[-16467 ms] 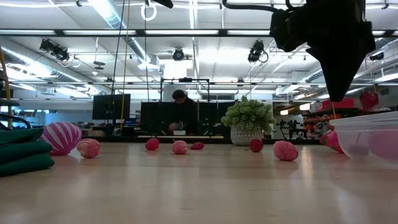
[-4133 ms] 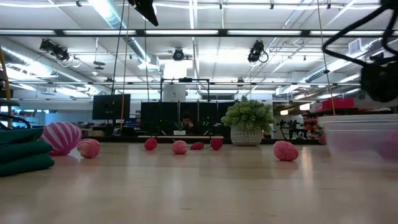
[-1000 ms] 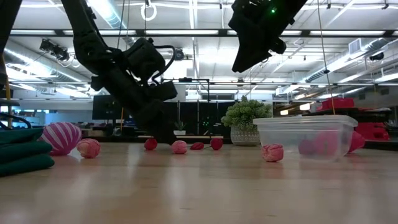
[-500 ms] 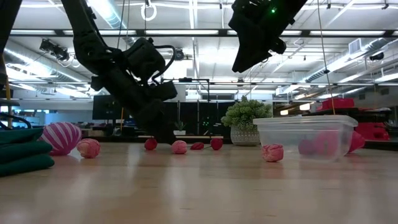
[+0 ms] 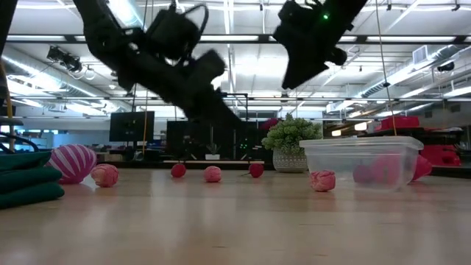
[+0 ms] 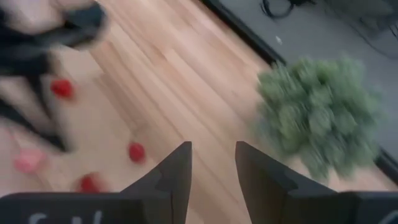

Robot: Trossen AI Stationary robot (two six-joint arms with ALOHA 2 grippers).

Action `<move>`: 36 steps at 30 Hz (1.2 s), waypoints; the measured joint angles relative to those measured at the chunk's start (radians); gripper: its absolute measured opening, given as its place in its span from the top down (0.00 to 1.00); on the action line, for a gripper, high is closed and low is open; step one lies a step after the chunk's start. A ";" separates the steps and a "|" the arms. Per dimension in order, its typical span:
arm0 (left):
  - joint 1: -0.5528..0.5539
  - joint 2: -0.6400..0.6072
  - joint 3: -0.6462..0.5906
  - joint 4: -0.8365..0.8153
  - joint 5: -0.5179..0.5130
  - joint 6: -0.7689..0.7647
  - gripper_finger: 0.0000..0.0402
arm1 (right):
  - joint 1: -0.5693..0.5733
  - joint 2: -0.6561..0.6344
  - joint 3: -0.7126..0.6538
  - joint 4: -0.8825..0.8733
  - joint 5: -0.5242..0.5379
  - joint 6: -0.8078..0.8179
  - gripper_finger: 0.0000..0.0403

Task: Pick and placing Produce into tupperware
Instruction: Put the red cherry into the transparent bin

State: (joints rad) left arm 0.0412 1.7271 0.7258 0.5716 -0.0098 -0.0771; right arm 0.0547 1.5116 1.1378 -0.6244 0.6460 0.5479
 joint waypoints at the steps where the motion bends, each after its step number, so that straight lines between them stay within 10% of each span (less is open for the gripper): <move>1: -0.024 0.001 0.018 -0.001 0.000 0.017 0.99 | 0.000 0.000 0.000 -0.042 0.000 0.022 0.67; 17: -0.151 0.330 0.576 -0.368 -0.101 0.160 0.99 | 0.004 -0.030 0.000 -0.537 0.050 0.504 0.67; 28: -0.100 0.393 0.636 -0.430 -0.127 0.142 0.95 | 0.062 -0.030 0.000 -0.549 0.027 0.495 0.67; 36: -0.112 0.360 0.636 -0.425 -0.124 0.223 0.81 | 0.050 -0.030 0.000 -0.563 -0.257 0.256 0.55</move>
State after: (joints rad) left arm -0.0711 2.0873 1.3621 0.1467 -0.1341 0.1455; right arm 0.1047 1.4815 1.1381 -1.1879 0.3887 0.8043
